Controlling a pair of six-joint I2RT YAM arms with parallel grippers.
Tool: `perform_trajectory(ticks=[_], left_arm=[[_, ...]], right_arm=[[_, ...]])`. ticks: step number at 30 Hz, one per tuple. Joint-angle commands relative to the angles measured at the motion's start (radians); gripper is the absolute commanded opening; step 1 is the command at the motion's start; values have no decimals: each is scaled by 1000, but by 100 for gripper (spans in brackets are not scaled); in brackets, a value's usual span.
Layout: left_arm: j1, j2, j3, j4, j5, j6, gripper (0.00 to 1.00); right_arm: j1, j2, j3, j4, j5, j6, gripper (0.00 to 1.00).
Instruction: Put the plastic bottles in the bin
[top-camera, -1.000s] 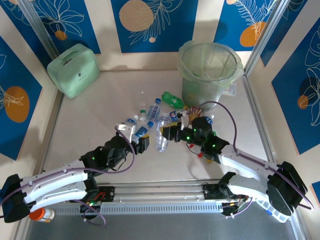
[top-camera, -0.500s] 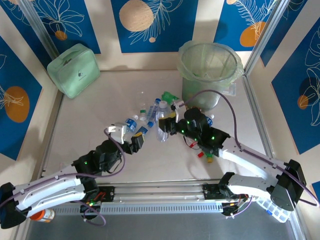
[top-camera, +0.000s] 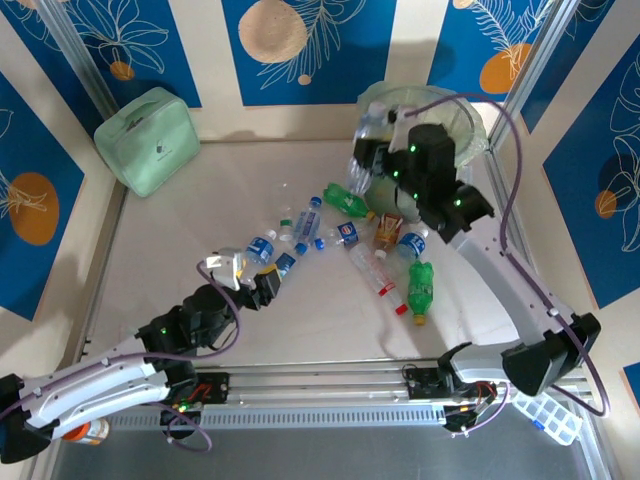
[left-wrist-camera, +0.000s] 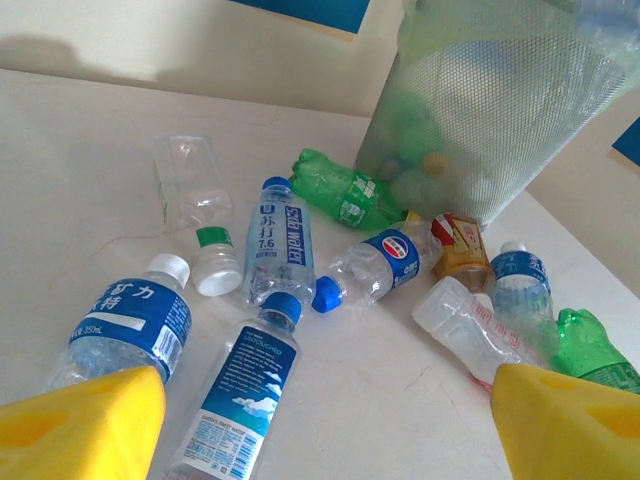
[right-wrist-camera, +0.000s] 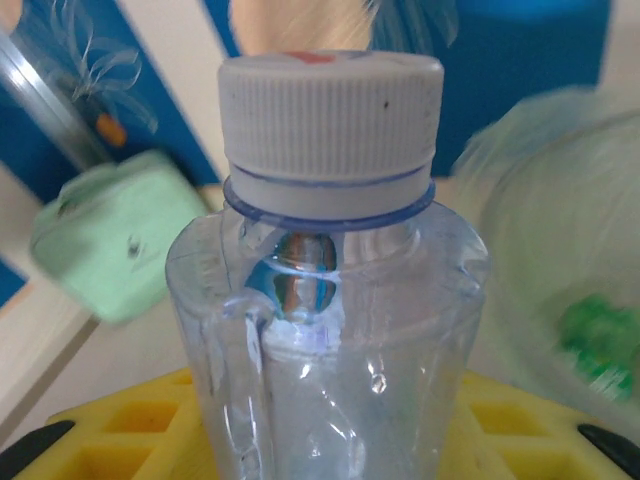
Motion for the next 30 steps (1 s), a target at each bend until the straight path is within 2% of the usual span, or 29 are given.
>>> perform_trajectory(ticks=[1, 8, 14, 16, 22, 24, 30], left_arm=[[6, 4, -3, 2, -3, -12, 84], [6, 5, 0, 4, 6, -7, 84], [6, 12, 6, -1, 6, -5, 85], [6, 8, 9, -11, 0, -7, 85], [6, 2, 6, -10, 0, -9, 85], [6, 10, 10, -13, 0, -10, 85], [6, 16, 12, -16, -1, -11, 85]], right_arm=[[-77, 60, 124, -54, -35, 5, 46], [-232, 216, 350, -137, -26, 33, 46], [-311, 397, 562, -347, 51, 61, 47], [-339, 463, 632, -428, 39, 78, 46], [-366, 600, 759, -602, -1, 75, 46], [-371, 642, 794, -655, 20, 86, 46], [-397, 792, 917, -789, -47, 95, 47]])
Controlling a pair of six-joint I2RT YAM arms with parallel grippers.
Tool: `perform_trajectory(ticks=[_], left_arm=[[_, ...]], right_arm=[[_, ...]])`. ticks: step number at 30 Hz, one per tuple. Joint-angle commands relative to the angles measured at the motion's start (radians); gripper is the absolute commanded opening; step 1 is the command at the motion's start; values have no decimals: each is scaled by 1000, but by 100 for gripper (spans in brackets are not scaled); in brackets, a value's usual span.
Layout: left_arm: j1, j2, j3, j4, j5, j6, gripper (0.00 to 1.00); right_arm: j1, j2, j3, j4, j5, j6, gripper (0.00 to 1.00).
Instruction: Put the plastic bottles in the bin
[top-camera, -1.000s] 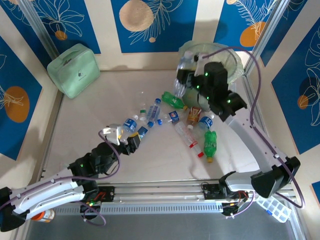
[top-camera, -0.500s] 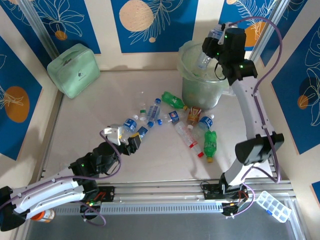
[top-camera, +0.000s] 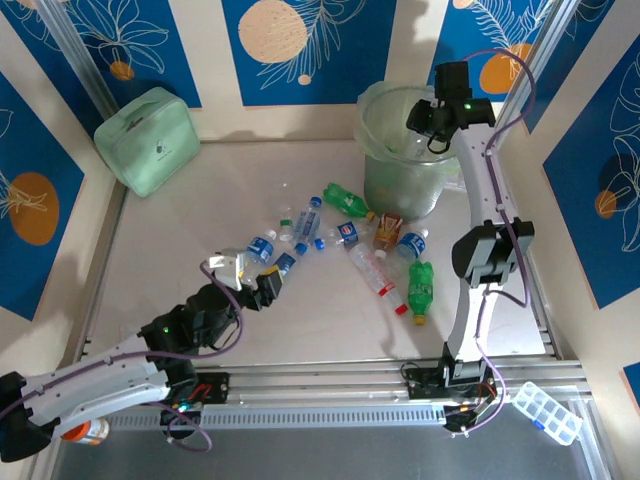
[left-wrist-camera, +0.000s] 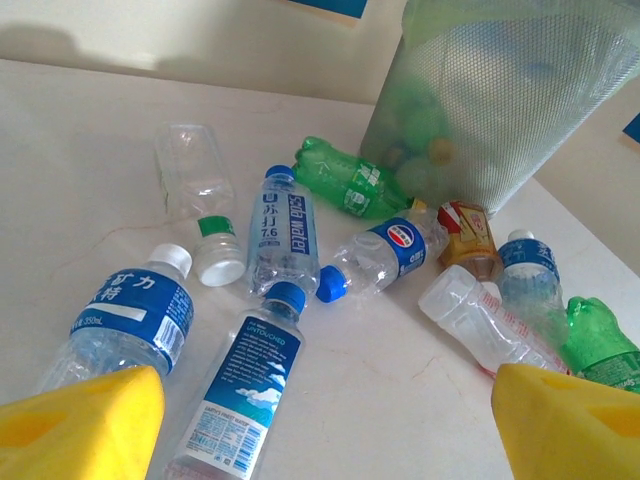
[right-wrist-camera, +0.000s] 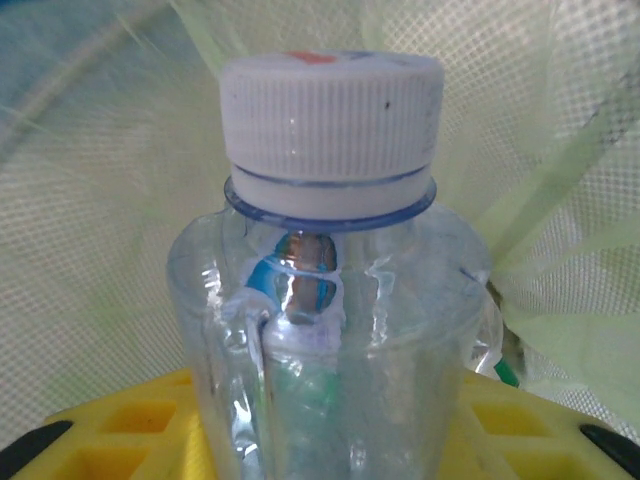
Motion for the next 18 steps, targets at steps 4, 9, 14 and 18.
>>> perform_trajectory(ticks=[4, 9, 14, 18], left_arm=[[6, -2, 12, -11, -13, -8, 85], [6, 7, 12, -7, -19, -6, 85], [6, 11, 15, -14, -29, -8, 85], [6, 16, 19, -15, -33, -8, 85]], right_arm=[[-19, 145, 149, -182, -84, 8, 47], [-30, 227, 189, -205, -200, 6, 50], [-29, 307, 248, -237, -208, -7, 53], [-23, 339, 245, -220, -217, -36, 58]])
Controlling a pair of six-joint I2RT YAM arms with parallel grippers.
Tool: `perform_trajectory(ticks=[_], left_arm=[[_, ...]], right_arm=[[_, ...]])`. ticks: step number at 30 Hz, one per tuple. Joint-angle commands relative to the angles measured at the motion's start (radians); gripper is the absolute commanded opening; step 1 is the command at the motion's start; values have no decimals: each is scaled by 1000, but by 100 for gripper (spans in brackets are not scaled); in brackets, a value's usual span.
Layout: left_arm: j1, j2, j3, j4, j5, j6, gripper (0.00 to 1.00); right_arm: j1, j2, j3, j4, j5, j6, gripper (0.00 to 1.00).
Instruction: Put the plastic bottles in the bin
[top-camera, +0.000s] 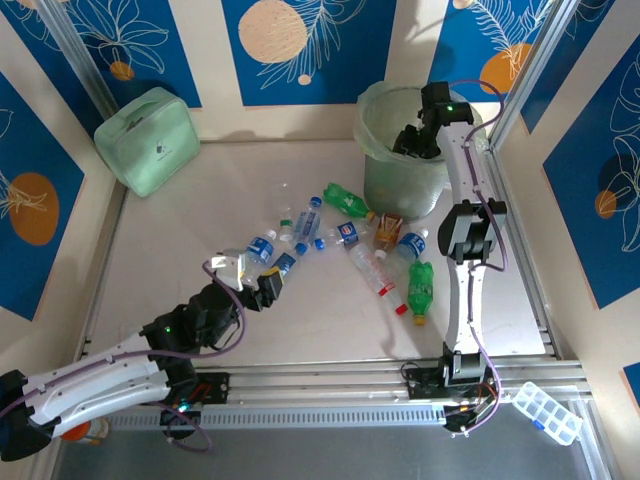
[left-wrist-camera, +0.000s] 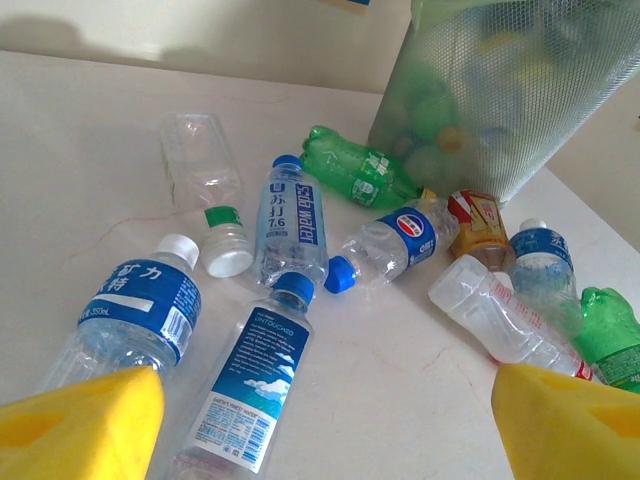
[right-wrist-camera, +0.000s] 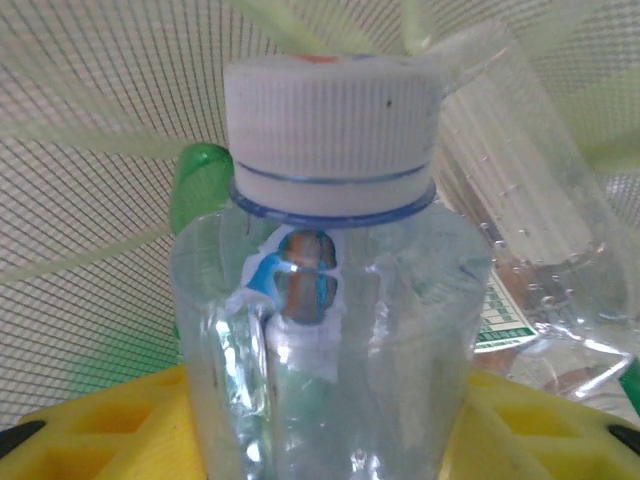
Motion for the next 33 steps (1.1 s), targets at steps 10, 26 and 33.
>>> perform_trajectory(ticks=[10, 26, 33], left_arm=[[6, 15, 28, -14, -38, -9, 85], [6, -9, 25, -20, -40, -2, 85], [6, 2, 22, -13, -36, -4, 85]], right_arm=[[4, 1, 67, -4, -41, -44, 73], [51, -376, -90, 93, 124, -58, 78], [198, -731, -487, 337, 193, -75, 68]])
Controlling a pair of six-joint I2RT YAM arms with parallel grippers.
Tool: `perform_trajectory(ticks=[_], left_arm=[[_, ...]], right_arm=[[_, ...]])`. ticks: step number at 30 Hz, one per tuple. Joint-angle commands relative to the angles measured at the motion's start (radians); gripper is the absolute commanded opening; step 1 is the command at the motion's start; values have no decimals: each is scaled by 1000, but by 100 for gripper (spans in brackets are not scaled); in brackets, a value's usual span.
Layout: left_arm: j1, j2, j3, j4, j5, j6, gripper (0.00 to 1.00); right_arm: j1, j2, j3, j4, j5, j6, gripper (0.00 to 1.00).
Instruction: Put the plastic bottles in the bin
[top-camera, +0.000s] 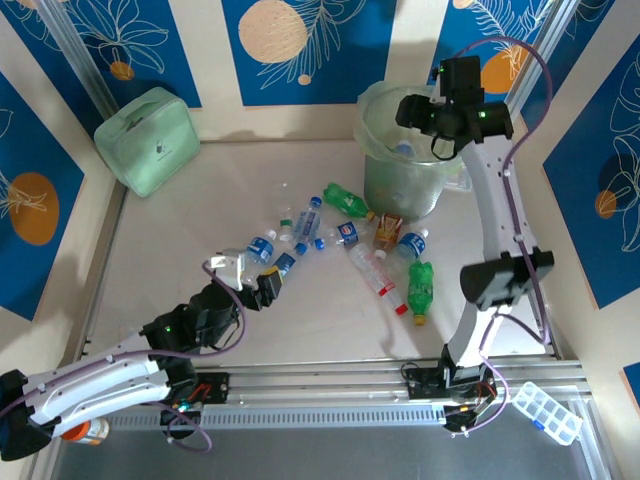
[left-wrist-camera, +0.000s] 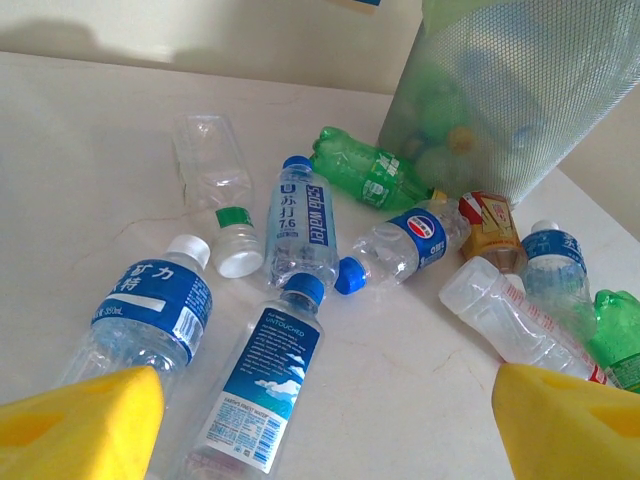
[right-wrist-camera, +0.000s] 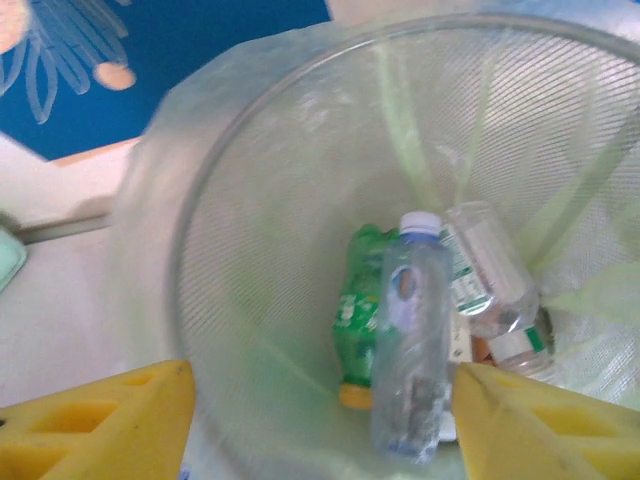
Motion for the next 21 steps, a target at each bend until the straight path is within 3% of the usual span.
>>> perform_trajectory(ticks=[1, 12, 17, 21], left_arm=[[6, 2, 17, -2, -17, -4, 85], [6, 39, 14, 18, -27, 6, 85], [6, 48, 11, 22, -39, 8, 85], [6, 50, 9, 23, -42, 10, 85]], right_arm=[[98, -163, -190, 162, 70, -40, 68], [425, -589, -825, 340, 174, -78, 63], [542, -620, -1035, 337, 264, -53, 63], [573, -547, -1105, 284, 308, -29, 66]])
